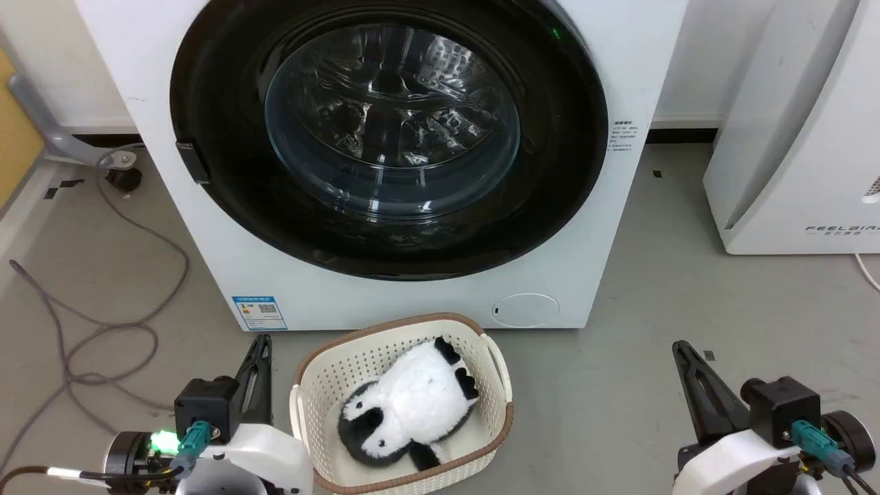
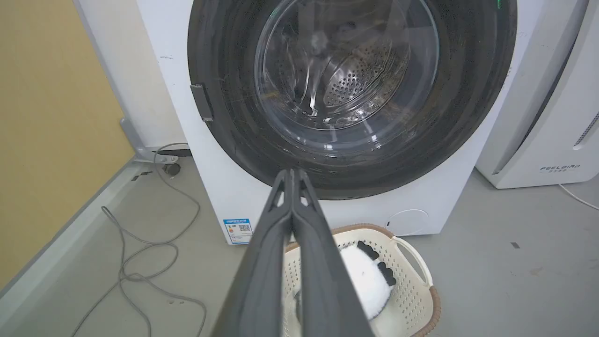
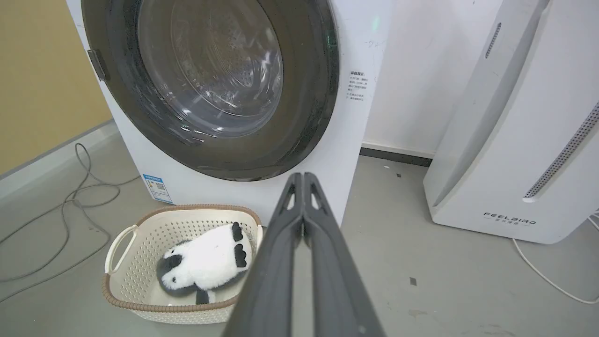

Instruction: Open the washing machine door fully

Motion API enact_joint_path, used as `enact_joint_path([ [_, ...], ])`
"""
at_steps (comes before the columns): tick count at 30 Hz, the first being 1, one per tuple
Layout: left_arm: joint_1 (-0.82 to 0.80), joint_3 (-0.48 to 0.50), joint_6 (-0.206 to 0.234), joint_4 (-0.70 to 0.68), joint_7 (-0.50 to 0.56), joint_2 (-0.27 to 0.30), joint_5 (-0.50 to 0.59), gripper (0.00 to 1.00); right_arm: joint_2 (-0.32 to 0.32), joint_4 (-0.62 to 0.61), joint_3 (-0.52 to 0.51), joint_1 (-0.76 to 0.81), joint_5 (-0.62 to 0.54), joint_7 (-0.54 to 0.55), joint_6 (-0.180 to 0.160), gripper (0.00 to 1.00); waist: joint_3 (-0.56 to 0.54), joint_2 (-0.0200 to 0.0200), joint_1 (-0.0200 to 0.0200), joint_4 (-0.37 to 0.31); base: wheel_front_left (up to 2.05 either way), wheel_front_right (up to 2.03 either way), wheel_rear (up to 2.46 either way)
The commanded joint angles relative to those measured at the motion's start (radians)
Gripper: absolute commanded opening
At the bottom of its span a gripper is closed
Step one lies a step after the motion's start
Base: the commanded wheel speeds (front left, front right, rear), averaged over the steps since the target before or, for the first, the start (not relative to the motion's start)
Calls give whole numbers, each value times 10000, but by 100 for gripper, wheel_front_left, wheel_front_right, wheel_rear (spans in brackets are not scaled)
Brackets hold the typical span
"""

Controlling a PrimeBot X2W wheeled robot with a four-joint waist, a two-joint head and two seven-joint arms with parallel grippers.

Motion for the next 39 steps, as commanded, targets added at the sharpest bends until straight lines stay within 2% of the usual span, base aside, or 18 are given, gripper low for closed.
enact_joint_path([
  [1, 45, -1, 28, -35, 3, 5, 28, 0, 49, 22, 3, -138, -78, 5, -9, 0, 0, 0, 0, 0, 0, 0, 0],
  [39, 45, -1, 28, -35, 3, 5, 28, 0, 49, 22, 3, -138, -78, 5, -9, 0, 0, 0, 0, 0, 0, 0, 0],
])
